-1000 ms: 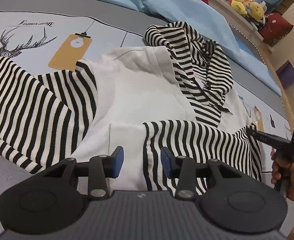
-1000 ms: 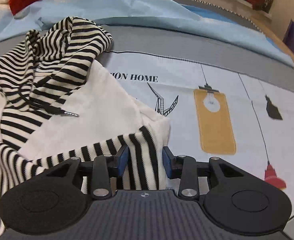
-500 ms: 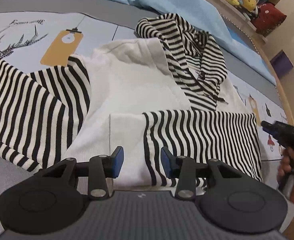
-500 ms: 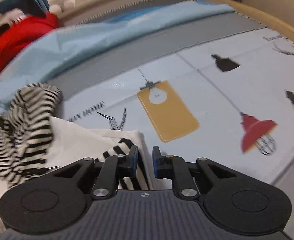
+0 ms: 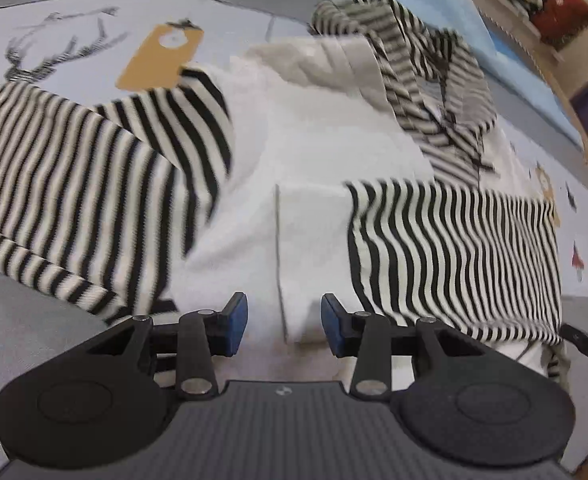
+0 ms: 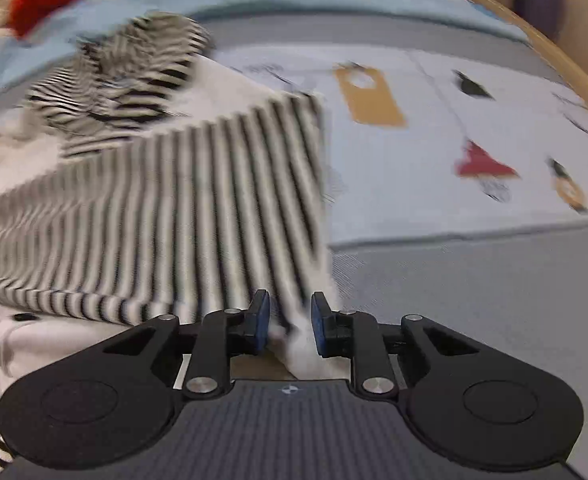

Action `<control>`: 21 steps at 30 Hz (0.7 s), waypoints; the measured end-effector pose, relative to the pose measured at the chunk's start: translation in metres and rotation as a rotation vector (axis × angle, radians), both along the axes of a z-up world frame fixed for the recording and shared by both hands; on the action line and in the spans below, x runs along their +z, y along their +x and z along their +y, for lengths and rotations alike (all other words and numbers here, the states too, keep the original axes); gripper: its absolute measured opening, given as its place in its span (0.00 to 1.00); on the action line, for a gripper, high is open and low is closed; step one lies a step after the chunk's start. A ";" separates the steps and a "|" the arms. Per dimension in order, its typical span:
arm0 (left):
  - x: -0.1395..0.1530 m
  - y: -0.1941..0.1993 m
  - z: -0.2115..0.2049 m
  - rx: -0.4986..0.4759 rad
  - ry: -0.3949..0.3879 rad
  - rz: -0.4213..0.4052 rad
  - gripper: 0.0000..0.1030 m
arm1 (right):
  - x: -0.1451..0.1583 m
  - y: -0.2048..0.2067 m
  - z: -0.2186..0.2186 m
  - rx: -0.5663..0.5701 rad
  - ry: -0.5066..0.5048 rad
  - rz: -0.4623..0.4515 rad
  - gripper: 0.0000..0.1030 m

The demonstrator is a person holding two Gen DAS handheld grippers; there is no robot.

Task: Fold small clothes

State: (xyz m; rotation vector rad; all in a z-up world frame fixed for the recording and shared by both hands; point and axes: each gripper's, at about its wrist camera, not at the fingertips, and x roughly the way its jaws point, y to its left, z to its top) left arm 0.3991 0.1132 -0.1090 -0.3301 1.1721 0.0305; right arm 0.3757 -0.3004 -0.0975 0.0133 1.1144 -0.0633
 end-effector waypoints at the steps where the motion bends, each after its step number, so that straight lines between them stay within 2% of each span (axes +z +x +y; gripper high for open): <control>1: 0.005 -0.001 0.005 0.019 -0.001 -0.016 0.44 | 0.007 -0.002 0.001 -0.041 -0.028 0.002 0.24; 3: 0.014 -0.003 0.019 0.061 -0.007 -0.053 0.44 | 0.033 -0.008 0.010 -0.080 0.010 -0.065 0.24; 6: 0.026 -0.007 0.043 0.133 -0.014 -0.106 0.44 | 0.076 -0.021 0.038 -0.072 0.074 -0.179 0.25; 7: 0.029 -0.009 0.052 0.160 -0.012 -0.123 0.44 | 0.089 -0.028 0.047 -0.058 0.095 -0.215 0.26; 9: 0.035 -0.011 0.068 0.216 -0.001 -0.149 0.44 | 0.110 -0.035 0.072 -0.010 0.140 -0.288 0.34; 11: 0.041 -0.016 0.086 0.268 0.013 -0.197 0.44 | 0.121 -0.037 0.092 0.076 0.171 -0.353 0.36; 14: 0.047 -0.022 0.112 0.325 0.058 -0.264 0.44 | 0.119 -0.045 0.120 0.181 0.194 -0.426 0.36; 17: 0.048 -0.028 0.142 0.376 0.116 -0.303 0.44 | 0.100 -0.045 0.132 0.212 0.262 -0.387 0.36; 21: 0.040 -0.038 0.195 0.479 0.161 -0.324 0.44 | 0.089 -0.039 0.146 0.230 0.260 -0.377 0.36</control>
